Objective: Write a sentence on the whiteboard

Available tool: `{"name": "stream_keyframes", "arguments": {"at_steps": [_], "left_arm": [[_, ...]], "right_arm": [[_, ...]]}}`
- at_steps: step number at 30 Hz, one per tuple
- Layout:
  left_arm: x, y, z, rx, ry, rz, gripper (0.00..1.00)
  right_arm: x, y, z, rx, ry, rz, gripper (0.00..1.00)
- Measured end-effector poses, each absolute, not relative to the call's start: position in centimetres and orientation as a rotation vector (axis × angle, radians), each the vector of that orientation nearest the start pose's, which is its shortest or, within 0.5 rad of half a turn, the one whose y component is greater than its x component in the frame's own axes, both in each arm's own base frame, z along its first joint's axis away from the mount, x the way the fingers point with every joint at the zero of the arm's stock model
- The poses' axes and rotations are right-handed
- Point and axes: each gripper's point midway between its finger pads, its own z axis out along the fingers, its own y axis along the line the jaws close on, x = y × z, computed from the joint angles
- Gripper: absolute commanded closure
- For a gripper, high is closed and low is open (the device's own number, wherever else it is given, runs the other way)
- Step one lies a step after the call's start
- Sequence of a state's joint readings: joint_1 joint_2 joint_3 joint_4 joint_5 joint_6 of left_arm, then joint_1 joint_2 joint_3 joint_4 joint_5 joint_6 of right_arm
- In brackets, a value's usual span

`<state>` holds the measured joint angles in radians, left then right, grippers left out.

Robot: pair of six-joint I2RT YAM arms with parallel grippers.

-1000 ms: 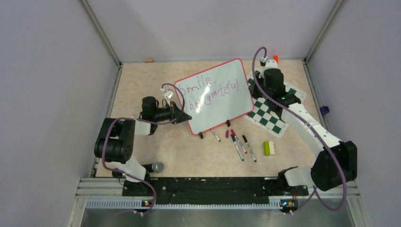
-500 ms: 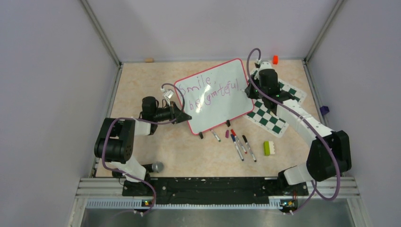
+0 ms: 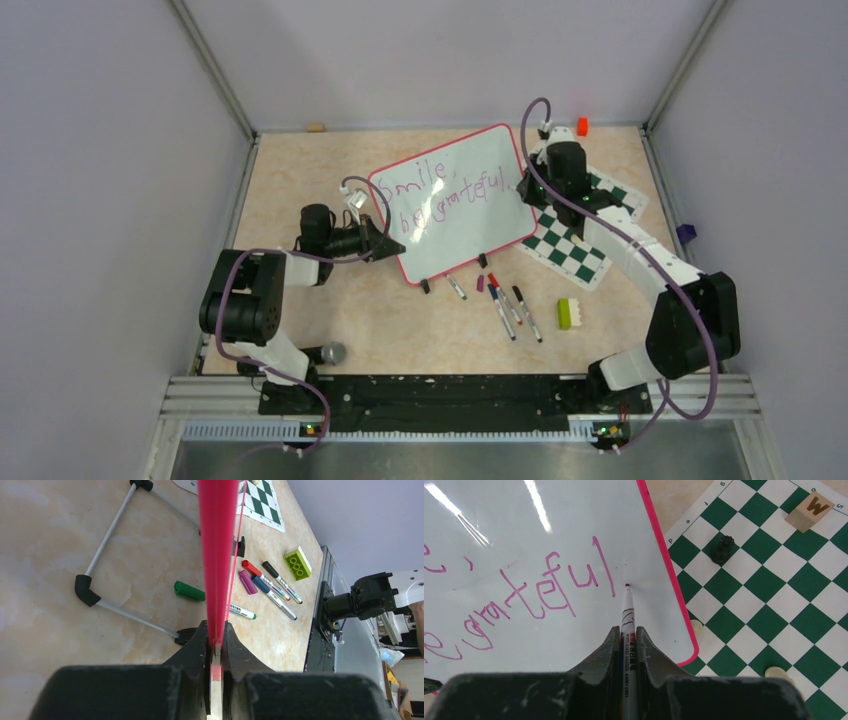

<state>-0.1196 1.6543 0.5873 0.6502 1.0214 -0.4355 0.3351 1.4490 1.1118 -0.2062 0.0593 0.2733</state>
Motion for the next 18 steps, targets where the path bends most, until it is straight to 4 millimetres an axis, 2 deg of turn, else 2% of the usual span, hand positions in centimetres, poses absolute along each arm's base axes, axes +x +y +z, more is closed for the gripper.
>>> {"name": "stream_keyframes", "arguments": {"at_steps": [6, 9, 13, 18], "left_arm": [[31.4, -19.8, 9.5, 0.386, 1.983, -1.361, 0.98], [31.4, -19.8, 9.5, 0.386, 1.983, -1.361, 0.92], [31.4, -19.8, 9.6, 0.387, 1.983, -1.363, 0.85], [31.4, -19.7, 9.4, 0.368, 1.995, -1.353, 0.76]], "right_arm": [[40.7, 14.3, 19.7, -0.03, 2.108, 0.306, 1.0], [40.4, 14.1, 21.5, -0.027, 2.065, 0.317, 1.0], [39.0, 13.7, 24.4, -0.021, 1.966, 0.342, 1.0], [37.1, 12.9, 25.3, -0.013, 1.903, 0.352, 1.0]]}}
